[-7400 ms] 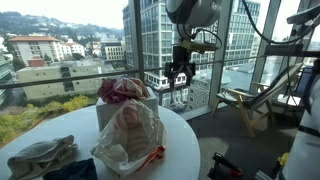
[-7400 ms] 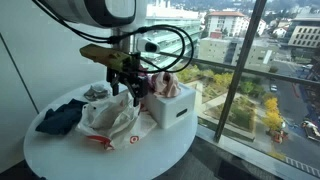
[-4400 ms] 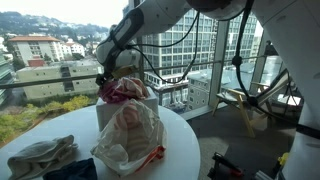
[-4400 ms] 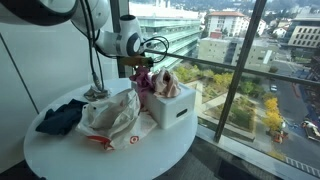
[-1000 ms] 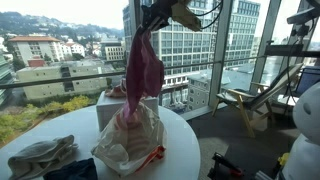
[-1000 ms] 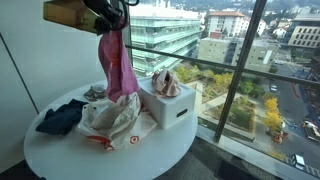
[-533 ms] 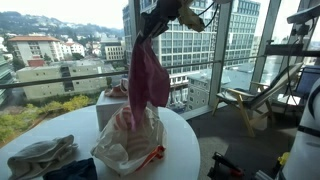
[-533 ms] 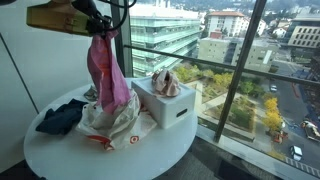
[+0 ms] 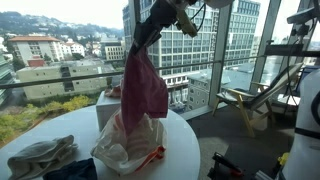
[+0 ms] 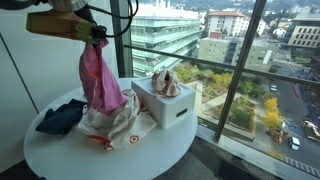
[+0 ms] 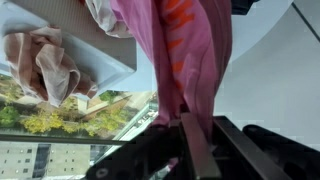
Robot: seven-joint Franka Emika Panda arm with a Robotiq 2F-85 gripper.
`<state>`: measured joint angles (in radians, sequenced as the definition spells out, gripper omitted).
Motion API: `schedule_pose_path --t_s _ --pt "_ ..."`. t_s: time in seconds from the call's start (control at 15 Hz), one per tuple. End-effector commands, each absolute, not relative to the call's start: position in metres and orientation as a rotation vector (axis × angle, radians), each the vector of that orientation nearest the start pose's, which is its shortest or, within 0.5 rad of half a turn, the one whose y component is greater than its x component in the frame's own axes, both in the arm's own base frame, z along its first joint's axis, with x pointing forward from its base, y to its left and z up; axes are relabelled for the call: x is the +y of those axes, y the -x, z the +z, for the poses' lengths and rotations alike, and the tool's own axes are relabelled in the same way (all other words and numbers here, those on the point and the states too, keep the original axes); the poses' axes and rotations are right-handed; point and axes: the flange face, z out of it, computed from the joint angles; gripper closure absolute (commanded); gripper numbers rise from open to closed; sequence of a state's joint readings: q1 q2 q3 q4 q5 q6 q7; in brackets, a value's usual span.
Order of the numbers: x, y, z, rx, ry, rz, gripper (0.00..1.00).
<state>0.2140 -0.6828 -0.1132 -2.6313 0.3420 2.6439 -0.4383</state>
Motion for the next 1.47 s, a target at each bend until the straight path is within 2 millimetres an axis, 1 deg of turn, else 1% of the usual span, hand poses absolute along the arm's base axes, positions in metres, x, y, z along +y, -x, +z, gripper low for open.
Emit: schedule_pose_path --t_s 0.0,0.13,0.33,0.6,0.87,1.13,1.4 --pt "0.034 -0.402 0.545 -0.466 2.678 -1.001 0.97" --pt "0.04 -0.404 0.544 -0.501 2.662 -0.987 0.97" --pt "0.044 -0.415 0.535 -0.529 2.647 -0.906 0.97" --pt "0.044 -0.436 0.513 -0.564 2.625 -0.753 0.97" --pt "0.033 -0.463 0.484 -0.548 2.603 -0.632 0.97" --pt "0.019 -0.494 0.459 -0.477 2.656 -0.652 0.97" --pt "-0.003 -0.515 0.441 -0.349 2.788 -0.657 0.97"
